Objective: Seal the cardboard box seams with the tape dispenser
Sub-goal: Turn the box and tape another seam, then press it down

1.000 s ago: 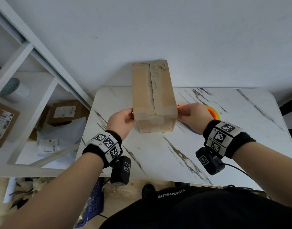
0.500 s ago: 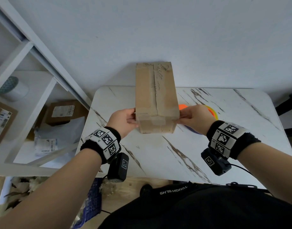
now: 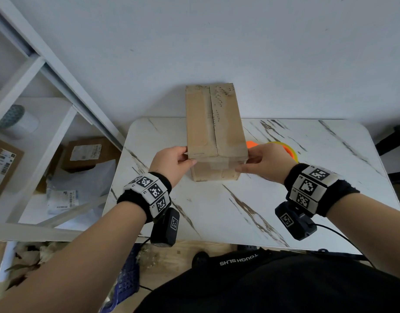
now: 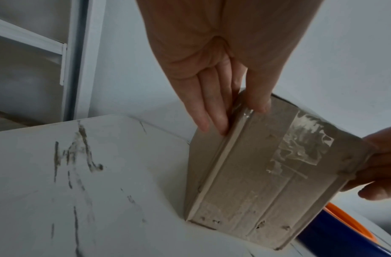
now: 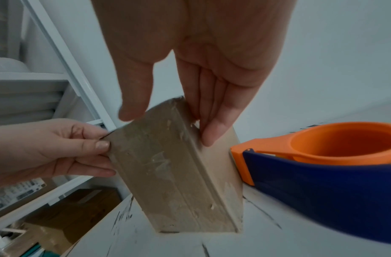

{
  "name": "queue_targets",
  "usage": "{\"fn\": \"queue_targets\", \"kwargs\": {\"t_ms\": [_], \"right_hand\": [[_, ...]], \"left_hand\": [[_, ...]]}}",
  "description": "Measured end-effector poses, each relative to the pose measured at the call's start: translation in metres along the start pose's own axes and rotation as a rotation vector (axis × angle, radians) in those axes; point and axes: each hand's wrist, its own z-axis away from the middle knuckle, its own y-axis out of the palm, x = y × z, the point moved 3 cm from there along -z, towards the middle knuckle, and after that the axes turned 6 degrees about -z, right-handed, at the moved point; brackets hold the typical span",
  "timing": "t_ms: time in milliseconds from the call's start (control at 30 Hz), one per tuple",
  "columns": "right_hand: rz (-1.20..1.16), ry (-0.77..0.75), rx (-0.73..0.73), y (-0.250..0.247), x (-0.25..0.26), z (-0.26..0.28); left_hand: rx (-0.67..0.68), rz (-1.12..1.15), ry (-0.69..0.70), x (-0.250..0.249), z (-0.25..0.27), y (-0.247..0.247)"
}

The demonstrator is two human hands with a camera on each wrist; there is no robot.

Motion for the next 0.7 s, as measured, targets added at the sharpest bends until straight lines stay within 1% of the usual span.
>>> {"fn": "queue_targets", "kwargs": {"t_ms": [100,200,267,467,567,700], "right_hand": [[0.020,0.019,-0.017,-0.001,0.001,-0.001],[0.078,0.036,-0.046,-0.001,0.001,-0.004],[0.082,0.029,-0.057,0.000,0.001,-0.005],[0.157,-0.017,-0.091,0.002,0.007,-0.003],[0.197,-0.021,-0.131,0.003,0.009,-0.002],[0.249,0.007,-0.135,0.003,0.007,-0.003]], "left_hand": [[0.026,0.031,-0.015,0.002,-0.001,0.000],[0.135,0.150,-0.031,0.001,0.001,-0.002],[0.169,0.163,-0.035,0.001,0.001,-0.002],[0.049,-0.069,0.003,0.006,-0.006,-0.001],[-0.016,-0.143,0.004,0.007,-0.008,0.002],[-0.046,-0.193,0.002,0.009,-0.007,0.002]]}}
